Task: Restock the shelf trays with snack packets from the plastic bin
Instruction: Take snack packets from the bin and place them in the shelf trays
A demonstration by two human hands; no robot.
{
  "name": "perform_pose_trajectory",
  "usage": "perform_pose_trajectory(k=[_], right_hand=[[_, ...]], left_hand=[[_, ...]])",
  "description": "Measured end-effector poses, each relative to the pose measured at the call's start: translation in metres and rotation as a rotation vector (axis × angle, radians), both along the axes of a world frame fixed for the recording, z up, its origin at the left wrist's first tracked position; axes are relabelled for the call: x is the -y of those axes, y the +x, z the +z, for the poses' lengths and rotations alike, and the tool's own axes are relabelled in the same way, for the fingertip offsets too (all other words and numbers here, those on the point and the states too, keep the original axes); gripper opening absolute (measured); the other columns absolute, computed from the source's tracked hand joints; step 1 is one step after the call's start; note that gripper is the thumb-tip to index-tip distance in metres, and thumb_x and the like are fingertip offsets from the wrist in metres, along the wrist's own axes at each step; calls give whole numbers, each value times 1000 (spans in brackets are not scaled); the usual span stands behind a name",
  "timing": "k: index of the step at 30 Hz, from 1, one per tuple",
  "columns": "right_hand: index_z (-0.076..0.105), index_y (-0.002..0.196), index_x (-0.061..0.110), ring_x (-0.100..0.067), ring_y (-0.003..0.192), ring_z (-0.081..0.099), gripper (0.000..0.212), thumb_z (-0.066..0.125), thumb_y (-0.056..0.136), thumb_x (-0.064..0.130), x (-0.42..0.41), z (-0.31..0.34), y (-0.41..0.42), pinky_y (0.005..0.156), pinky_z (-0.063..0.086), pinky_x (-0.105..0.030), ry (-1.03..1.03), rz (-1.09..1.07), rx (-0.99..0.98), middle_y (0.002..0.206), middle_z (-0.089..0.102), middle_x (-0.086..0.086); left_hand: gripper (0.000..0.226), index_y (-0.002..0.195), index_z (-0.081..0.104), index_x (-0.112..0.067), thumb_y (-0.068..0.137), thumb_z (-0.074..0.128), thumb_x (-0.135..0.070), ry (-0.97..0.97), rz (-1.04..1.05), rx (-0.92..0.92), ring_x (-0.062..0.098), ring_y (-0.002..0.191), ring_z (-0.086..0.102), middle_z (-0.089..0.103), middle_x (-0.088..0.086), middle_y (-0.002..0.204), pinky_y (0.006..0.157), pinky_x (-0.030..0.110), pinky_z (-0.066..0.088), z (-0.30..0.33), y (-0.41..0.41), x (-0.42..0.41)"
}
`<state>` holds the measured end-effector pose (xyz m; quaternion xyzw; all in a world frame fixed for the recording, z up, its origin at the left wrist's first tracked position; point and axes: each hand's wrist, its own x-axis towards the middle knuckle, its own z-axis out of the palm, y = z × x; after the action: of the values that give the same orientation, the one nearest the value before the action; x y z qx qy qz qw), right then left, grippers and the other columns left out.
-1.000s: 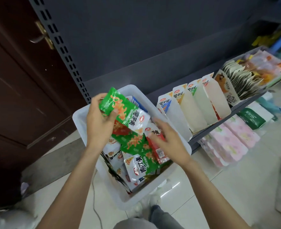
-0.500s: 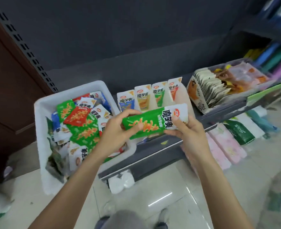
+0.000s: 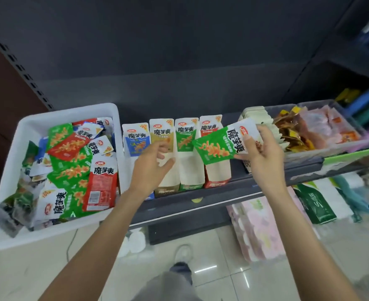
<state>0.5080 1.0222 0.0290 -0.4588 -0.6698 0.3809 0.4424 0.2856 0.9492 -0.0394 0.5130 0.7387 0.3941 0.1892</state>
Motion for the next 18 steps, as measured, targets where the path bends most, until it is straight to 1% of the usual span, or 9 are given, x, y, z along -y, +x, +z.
perform_pose_trajectory(k=[1, 2, 3, 5, 7, 10, 12, 15, 18], right_hand=[[54, 106, 16, 4, 78, 64, 11, 47, 99, 12, -9, -1, -5, 58, 50, -15, 52, 7, 50, 89, 64, 13], [56, 105, 16, 2, 76, 64, 11, 48, 99, 14, -20, -2, -11, 58, 48, -16, 118, 15, 118, 86, 65, 9], [58, 105, 15, -5, 75, 63, 12, 48, 98, 16, -29, -5, -18, 59, 47, -23, 195, 29, 201, 84, 66, 5], [59, 104, 13, -18, 71, 60, 14, 48, 96, 18, -48, -11, -33, 59, 41, -32, 335, 82, 359, 80, 64, 0], [59, 103, 11, -23, 70, 57, 14, 50, 95, 17, -65, -17, -51, 58, 35, -32, 413, 155, 461, 77, 58, 2], [58, 107, 12, -26, 72, 60, 15, 54, 94, 15, -85, -28, -76, 57, 42, -33, 414, 273, 596, 74, 58, 3], [57, 110, 16, -26, 74, 64, 18, 55, 93, 18, -96, -37, -88, 59, 47, -34, 386, 356, 661, 78, 67, -3], [59, 114, 20, -27, 81, 65, 22, 53, 93, 18, -104, -45, -98, 59, 41, -30, 411, 450, 779, 87, 71, -5], [63, 119, 20, -26, 91, 65, 29, 52, 92, 16, -108, -46, -99, 66, 46, -32, 470, 481, 818, 101, 72, -3]], left_hand=[[44, 123, 51, -22, 83, 69, -28, -38, 14, -3, 5, 80, 56, 54, -14, 100, 68, 19, 44, -4, 0, -9], [50, 126, 48, -22, 82, 70, -30, -83, 28, 14, 7, 79, 57, 54, -11, 103, 65, 17, 42, -9, -1, -19], [54, 128, 45, -23, 81, 71, -32, -123, 42, 46, 9, 78, 59, 54, -10, 104, 66, 19, 43, -14, 0, -26], [57, 128, 43, -24, 80, 72, -34, -174, 55, 91, 12, 78, 61, 53, -9, 102, 75, 30, 48, -22, 2, -35], [56, 126, 43, -25, 79, 72, -32, -203, 62, 81, 12, 78, 62, 54, -9, 99, 82, 36, 50, -26, 5, -42], [52, 127, 43, -22, 82, 70, -24, -258, 84, 85, 10, 74, 61, 58, -9, 97, 78, 31, 49, -28, 8, -47], [47, 124, 44, -21, 84, 68, -20, -272, 95, 74, 10, 76, 61, 62, -6, 100, 74, 24, 44, -27, 11, -48], [44, 123, 45, -20, 85, 66, -17, -254, 122, 107, 16, 89, 64, 63, -3, 104, 77, 26, 49, -27, 16, -49], [44, 123, 45, -21, 85, 65, -12, -250, 139, 152, 14, 84, 64, 61, -7, 96, 75, 27, 54, -27, 19, -51]])
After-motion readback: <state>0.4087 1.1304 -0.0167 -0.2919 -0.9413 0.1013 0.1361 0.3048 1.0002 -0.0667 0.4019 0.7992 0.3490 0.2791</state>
